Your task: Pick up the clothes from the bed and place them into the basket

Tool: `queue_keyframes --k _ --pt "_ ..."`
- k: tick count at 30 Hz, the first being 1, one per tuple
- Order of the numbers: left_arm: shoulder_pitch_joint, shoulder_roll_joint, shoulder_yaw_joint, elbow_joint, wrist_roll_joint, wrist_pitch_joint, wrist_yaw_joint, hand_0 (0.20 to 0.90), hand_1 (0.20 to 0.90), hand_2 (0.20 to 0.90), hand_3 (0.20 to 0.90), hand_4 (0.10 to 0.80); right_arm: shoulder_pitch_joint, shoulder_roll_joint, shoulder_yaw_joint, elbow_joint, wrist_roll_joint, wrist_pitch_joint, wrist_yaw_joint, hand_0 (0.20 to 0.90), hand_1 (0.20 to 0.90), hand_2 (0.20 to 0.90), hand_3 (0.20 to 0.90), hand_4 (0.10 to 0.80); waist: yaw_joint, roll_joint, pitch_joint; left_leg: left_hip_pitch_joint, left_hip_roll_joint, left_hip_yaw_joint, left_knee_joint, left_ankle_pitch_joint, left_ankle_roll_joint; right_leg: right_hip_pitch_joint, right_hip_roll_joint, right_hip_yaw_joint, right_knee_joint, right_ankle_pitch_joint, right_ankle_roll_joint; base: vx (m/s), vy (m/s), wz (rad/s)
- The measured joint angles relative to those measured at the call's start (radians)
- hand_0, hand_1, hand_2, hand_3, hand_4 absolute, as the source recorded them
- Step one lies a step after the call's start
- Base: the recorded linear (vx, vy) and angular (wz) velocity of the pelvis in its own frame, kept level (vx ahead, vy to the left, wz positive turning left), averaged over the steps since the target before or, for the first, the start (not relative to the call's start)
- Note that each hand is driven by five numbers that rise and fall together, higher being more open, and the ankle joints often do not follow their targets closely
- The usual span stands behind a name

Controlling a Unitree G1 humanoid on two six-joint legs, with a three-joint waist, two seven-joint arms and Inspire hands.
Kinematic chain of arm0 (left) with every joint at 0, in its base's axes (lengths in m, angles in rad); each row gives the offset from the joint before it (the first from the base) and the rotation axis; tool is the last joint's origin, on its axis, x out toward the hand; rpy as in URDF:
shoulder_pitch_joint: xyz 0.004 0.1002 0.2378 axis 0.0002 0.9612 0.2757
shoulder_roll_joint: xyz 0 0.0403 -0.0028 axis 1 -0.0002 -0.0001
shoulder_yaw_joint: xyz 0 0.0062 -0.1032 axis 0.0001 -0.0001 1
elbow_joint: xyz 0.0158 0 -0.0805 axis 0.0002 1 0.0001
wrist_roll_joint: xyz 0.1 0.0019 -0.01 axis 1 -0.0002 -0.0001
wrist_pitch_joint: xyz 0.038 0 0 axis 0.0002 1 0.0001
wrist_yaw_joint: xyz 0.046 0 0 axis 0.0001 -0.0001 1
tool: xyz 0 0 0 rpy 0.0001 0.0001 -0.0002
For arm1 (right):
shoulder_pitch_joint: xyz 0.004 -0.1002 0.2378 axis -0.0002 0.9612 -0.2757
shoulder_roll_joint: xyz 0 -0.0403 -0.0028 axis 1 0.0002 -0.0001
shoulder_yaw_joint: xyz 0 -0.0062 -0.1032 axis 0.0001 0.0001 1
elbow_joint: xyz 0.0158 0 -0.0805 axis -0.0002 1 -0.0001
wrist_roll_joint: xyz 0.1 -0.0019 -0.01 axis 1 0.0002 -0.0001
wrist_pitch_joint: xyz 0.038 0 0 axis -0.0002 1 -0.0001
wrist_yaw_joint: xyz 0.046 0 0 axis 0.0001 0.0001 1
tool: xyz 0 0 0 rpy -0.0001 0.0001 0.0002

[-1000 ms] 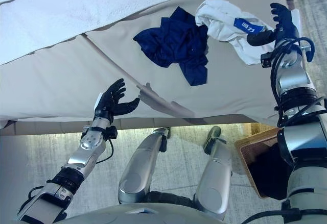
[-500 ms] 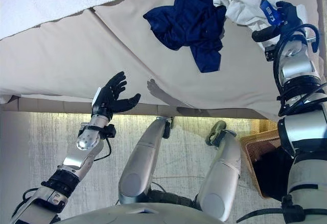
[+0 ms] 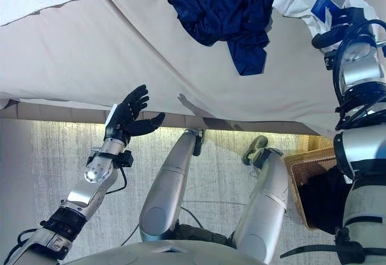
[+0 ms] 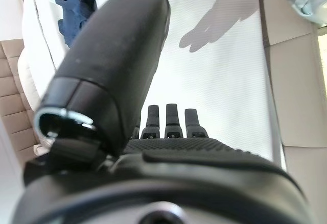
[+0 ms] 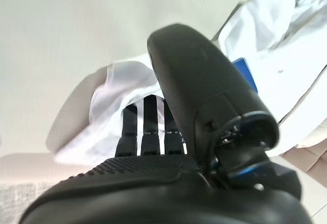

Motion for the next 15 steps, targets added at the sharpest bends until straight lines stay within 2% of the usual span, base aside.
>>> queue_keyframes --k 5,12,15 --pt "-0.004 0.001 0.000 0.000 0.000 -0.001 0.002 0.900 0.900 0.900 0.900 0.800 0.001 -0.003 0.000 0.049 0.001 -0.001 -0.003 0.300 0.300 0.300 0.200 0.100 -0.002 -0.001 0.001 0.050 0.002 0.001 -0.004 -0.004 0.004 0.051 0.004 -0.002 -0.015 0.003 -0.004 -0.031 0.064 -0.03" --pt "-0.008 0.004 0.000 0.000 -0.002 -0.002 0.003 0.900 0.900 0.900 0.900 0.800 0.002 -0.014 0.000 0.065 0.001 -0.014 0.004 0.300 0.300 0.300 0.200 0.100 -0.013 -0.002 0.001 0.221 0.034 0.025 -0.089 -0.007 -0.001 0.214 0.035 -0.006 -0.114 0.000 0.001 0.004 0.074 -0.14" --pt "-0.011 0.003 -0.001 0.000 -0.013 -0.003 0.001 0.900 0.900 0.900 0.900 0.800 0.002 -0.046 0.000 0.066 0.009 -0.033 0.007 0.300 0.300 0.300 0.200 0.100 -0.017 -0.004 0.000 0.286 0.040 0.038 -0.129 -0.008 -0.002 0.278 0.036 -0.024 -0.156 0.001 0.002 0.028 0.071 -0.16"
